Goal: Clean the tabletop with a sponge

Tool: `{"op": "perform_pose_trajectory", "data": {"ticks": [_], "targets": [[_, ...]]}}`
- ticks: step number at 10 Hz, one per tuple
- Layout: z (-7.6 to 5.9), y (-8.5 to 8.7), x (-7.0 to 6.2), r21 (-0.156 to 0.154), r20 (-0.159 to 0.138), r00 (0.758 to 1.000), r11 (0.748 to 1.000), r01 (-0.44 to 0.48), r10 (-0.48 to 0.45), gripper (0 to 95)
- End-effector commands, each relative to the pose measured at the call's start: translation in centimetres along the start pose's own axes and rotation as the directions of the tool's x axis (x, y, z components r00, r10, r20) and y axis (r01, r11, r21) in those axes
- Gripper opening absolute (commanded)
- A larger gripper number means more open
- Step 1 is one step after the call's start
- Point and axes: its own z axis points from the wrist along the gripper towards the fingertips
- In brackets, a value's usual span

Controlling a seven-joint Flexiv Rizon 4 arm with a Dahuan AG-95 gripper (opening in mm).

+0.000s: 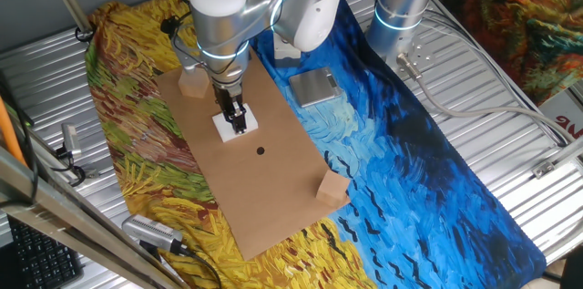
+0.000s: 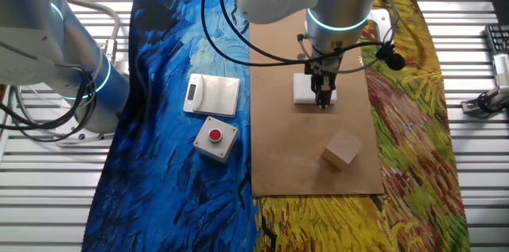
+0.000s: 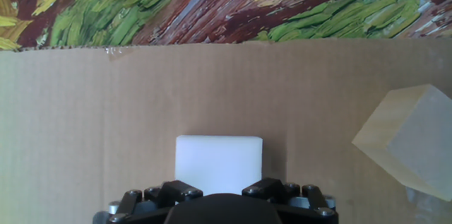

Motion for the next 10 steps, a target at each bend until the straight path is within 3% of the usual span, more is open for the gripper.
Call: {"op": "perform_pose_trajectory", "data": {"ticks": [1,10], "targets": [[-0.1,0.05,0.09,0.0,-0.001,1.0,1.0,-0.002,0.002,76.0],[0.17,0.44,0.12,0.0,0.005,1.0,1.0,-0.007,0.007,76.0]]}}
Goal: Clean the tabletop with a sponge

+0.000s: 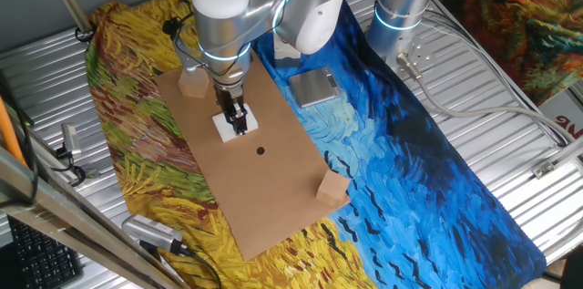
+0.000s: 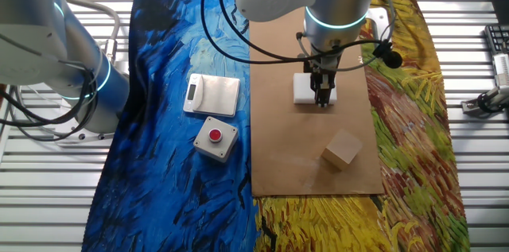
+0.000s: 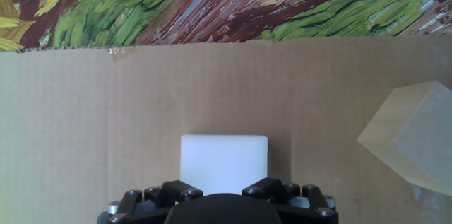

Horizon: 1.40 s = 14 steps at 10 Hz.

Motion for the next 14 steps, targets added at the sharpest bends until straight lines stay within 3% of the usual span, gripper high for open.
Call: {"op": "perform_pose_trajectory", "data": {"ticks": [1,14], "targets": [[0.06,0.04,-0.03,0.002,0.003,1.0,1.0,-0.001,0.001,76.0],[0.6,0.12,0.06,0.001,0.005,1.0,1.0,-0.007,0.007,76.0]]}}
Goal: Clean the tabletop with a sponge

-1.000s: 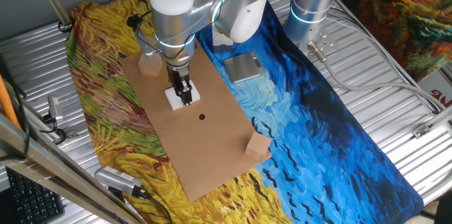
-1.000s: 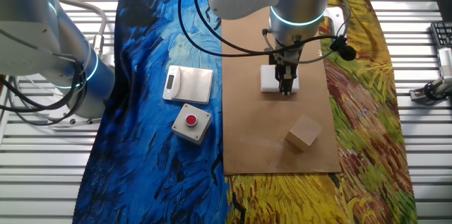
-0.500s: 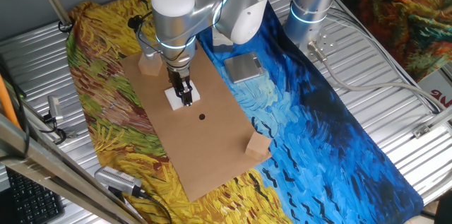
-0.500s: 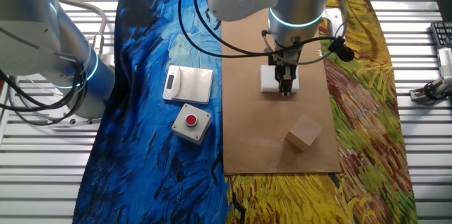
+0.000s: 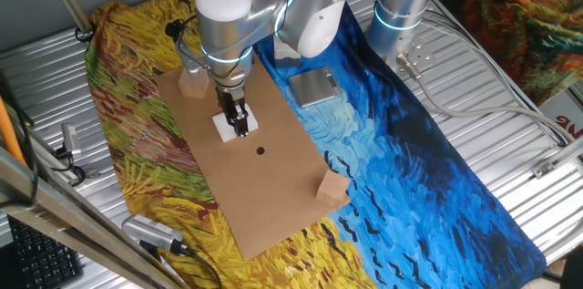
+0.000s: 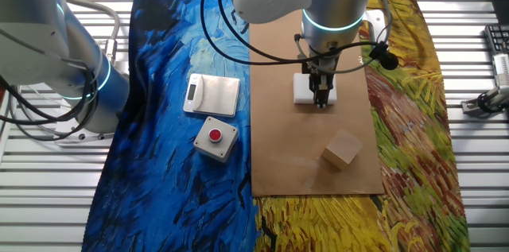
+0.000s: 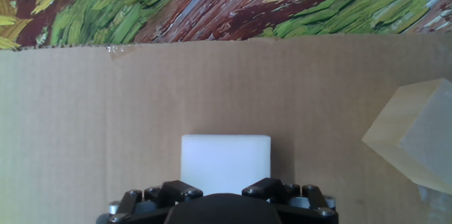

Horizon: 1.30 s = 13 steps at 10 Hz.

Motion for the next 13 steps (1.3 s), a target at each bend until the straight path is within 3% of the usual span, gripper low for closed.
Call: {"op": "perform_pose_trajectory", "data": {"ticks": [1,5,6,13], "targets": [[0.01,-0.01,-0.01,0.001,0.0,1.0,1.0,0.0,0.0,76.0],[0.01,-0.01,-0.01,0.002,0.0,1.0,1.0,-0.001,0.001,76.0],[0.01,-0.01,-0.01,0.002,0.0,1.0,1.0,-0.002,0.002,57.0],[0.0,0.02,-0.01,0.002,-0.001,1.0,1.0,-0.005,0.005,57.0]]}}
